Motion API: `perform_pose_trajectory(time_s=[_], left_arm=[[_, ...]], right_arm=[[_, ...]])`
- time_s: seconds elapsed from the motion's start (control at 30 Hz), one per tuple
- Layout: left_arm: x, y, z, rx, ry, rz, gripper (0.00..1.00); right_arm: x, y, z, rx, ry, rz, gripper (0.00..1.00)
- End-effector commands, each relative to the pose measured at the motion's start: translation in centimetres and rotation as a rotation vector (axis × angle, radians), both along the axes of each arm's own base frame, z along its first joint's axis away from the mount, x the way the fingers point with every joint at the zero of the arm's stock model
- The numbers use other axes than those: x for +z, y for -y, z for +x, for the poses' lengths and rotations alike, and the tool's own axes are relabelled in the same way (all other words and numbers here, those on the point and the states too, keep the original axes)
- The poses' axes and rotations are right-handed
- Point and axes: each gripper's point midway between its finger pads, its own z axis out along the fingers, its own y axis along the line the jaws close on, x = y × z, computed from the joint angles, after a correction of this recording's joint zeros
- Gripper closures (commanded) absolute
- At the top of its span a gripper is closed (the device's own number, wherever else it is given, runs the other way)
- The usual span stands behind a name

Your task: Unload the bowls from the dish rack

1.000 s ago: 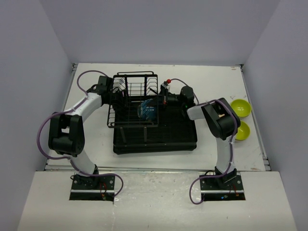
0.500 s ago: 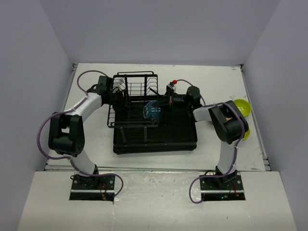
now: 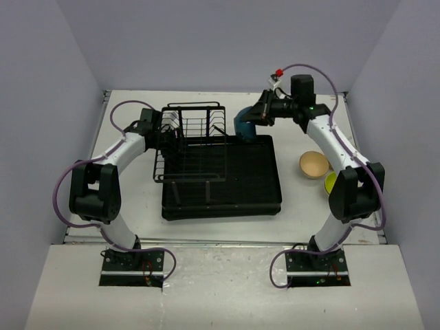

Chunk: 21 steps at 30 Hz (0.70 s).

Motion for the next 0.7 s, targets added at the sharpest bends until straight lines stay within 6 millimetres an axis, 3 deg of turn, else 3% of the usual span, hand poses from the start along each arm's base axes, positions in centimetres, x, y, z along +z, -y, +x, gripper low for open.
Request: perform_pose_trajectory(time_s=[0.0,0.07,0.1,0.13,0.23,0.33,0.37,0.4,0.47,0.67], left_arm=[[-3.2,0.6,-3.7,-0.050,-0.163,0.010,0.44],[-3.3,0.6,-3.8,-0.048,-0.167,0.009,0.44],[-3.4,0.6,-3.7,-0.047,-0.165,0.008,0.44],[-3.4,0.7,-3.7,-0.044,-0.167,0.005,0.44],[-3.4,0.8,-3.6,-0.042,-0.167,-0.002,0.44],[-3.4,0.9,-3.4,-0.038,-0.170,-0.008,0.44],[-3.5,0.9,-3.4,-0.038,-0.172,-0.010,0.44],[-3.5,1.0,-3.4,-0.037,-0.173,-0.009,0.45],[-3.5,1.0,-3.4,-0.033,-0.176,-0.012,0.45],[-3.5,1.2,-3.2,-0.035,-0.163,-0.024,0.44]], right_arm=[[-0.5,6.6,1.5,-0.198,0.084,-0.349,1.00],[-1.3,10.1,3.3,-0.285,0.065,-0.508,1.00],[-1.5,12.9,4.3,-0.389,0.053,-0.647,1.00],[-2.9,14.7,5.3,-0.419,0.037,-0.723,1.00],[-3.6,19.0,7.1,-0.538,0.030,-0.862,1.00],[-5.1,22.1,8.6,-0.594,-0.005,-0.950,1.00],[-6.6,22.5,9.0,-0.580,-0.038,-0.976,1.00],[-6.4,23.1,9.6,-0.599,-0.030,-0.996,1.00],[-8.3,24.5,10.4,-0.601,-0.059,-1.064,1.00],[-10.6,26.1,12.3,-0.637,-0.085,-1.106,1.00]])
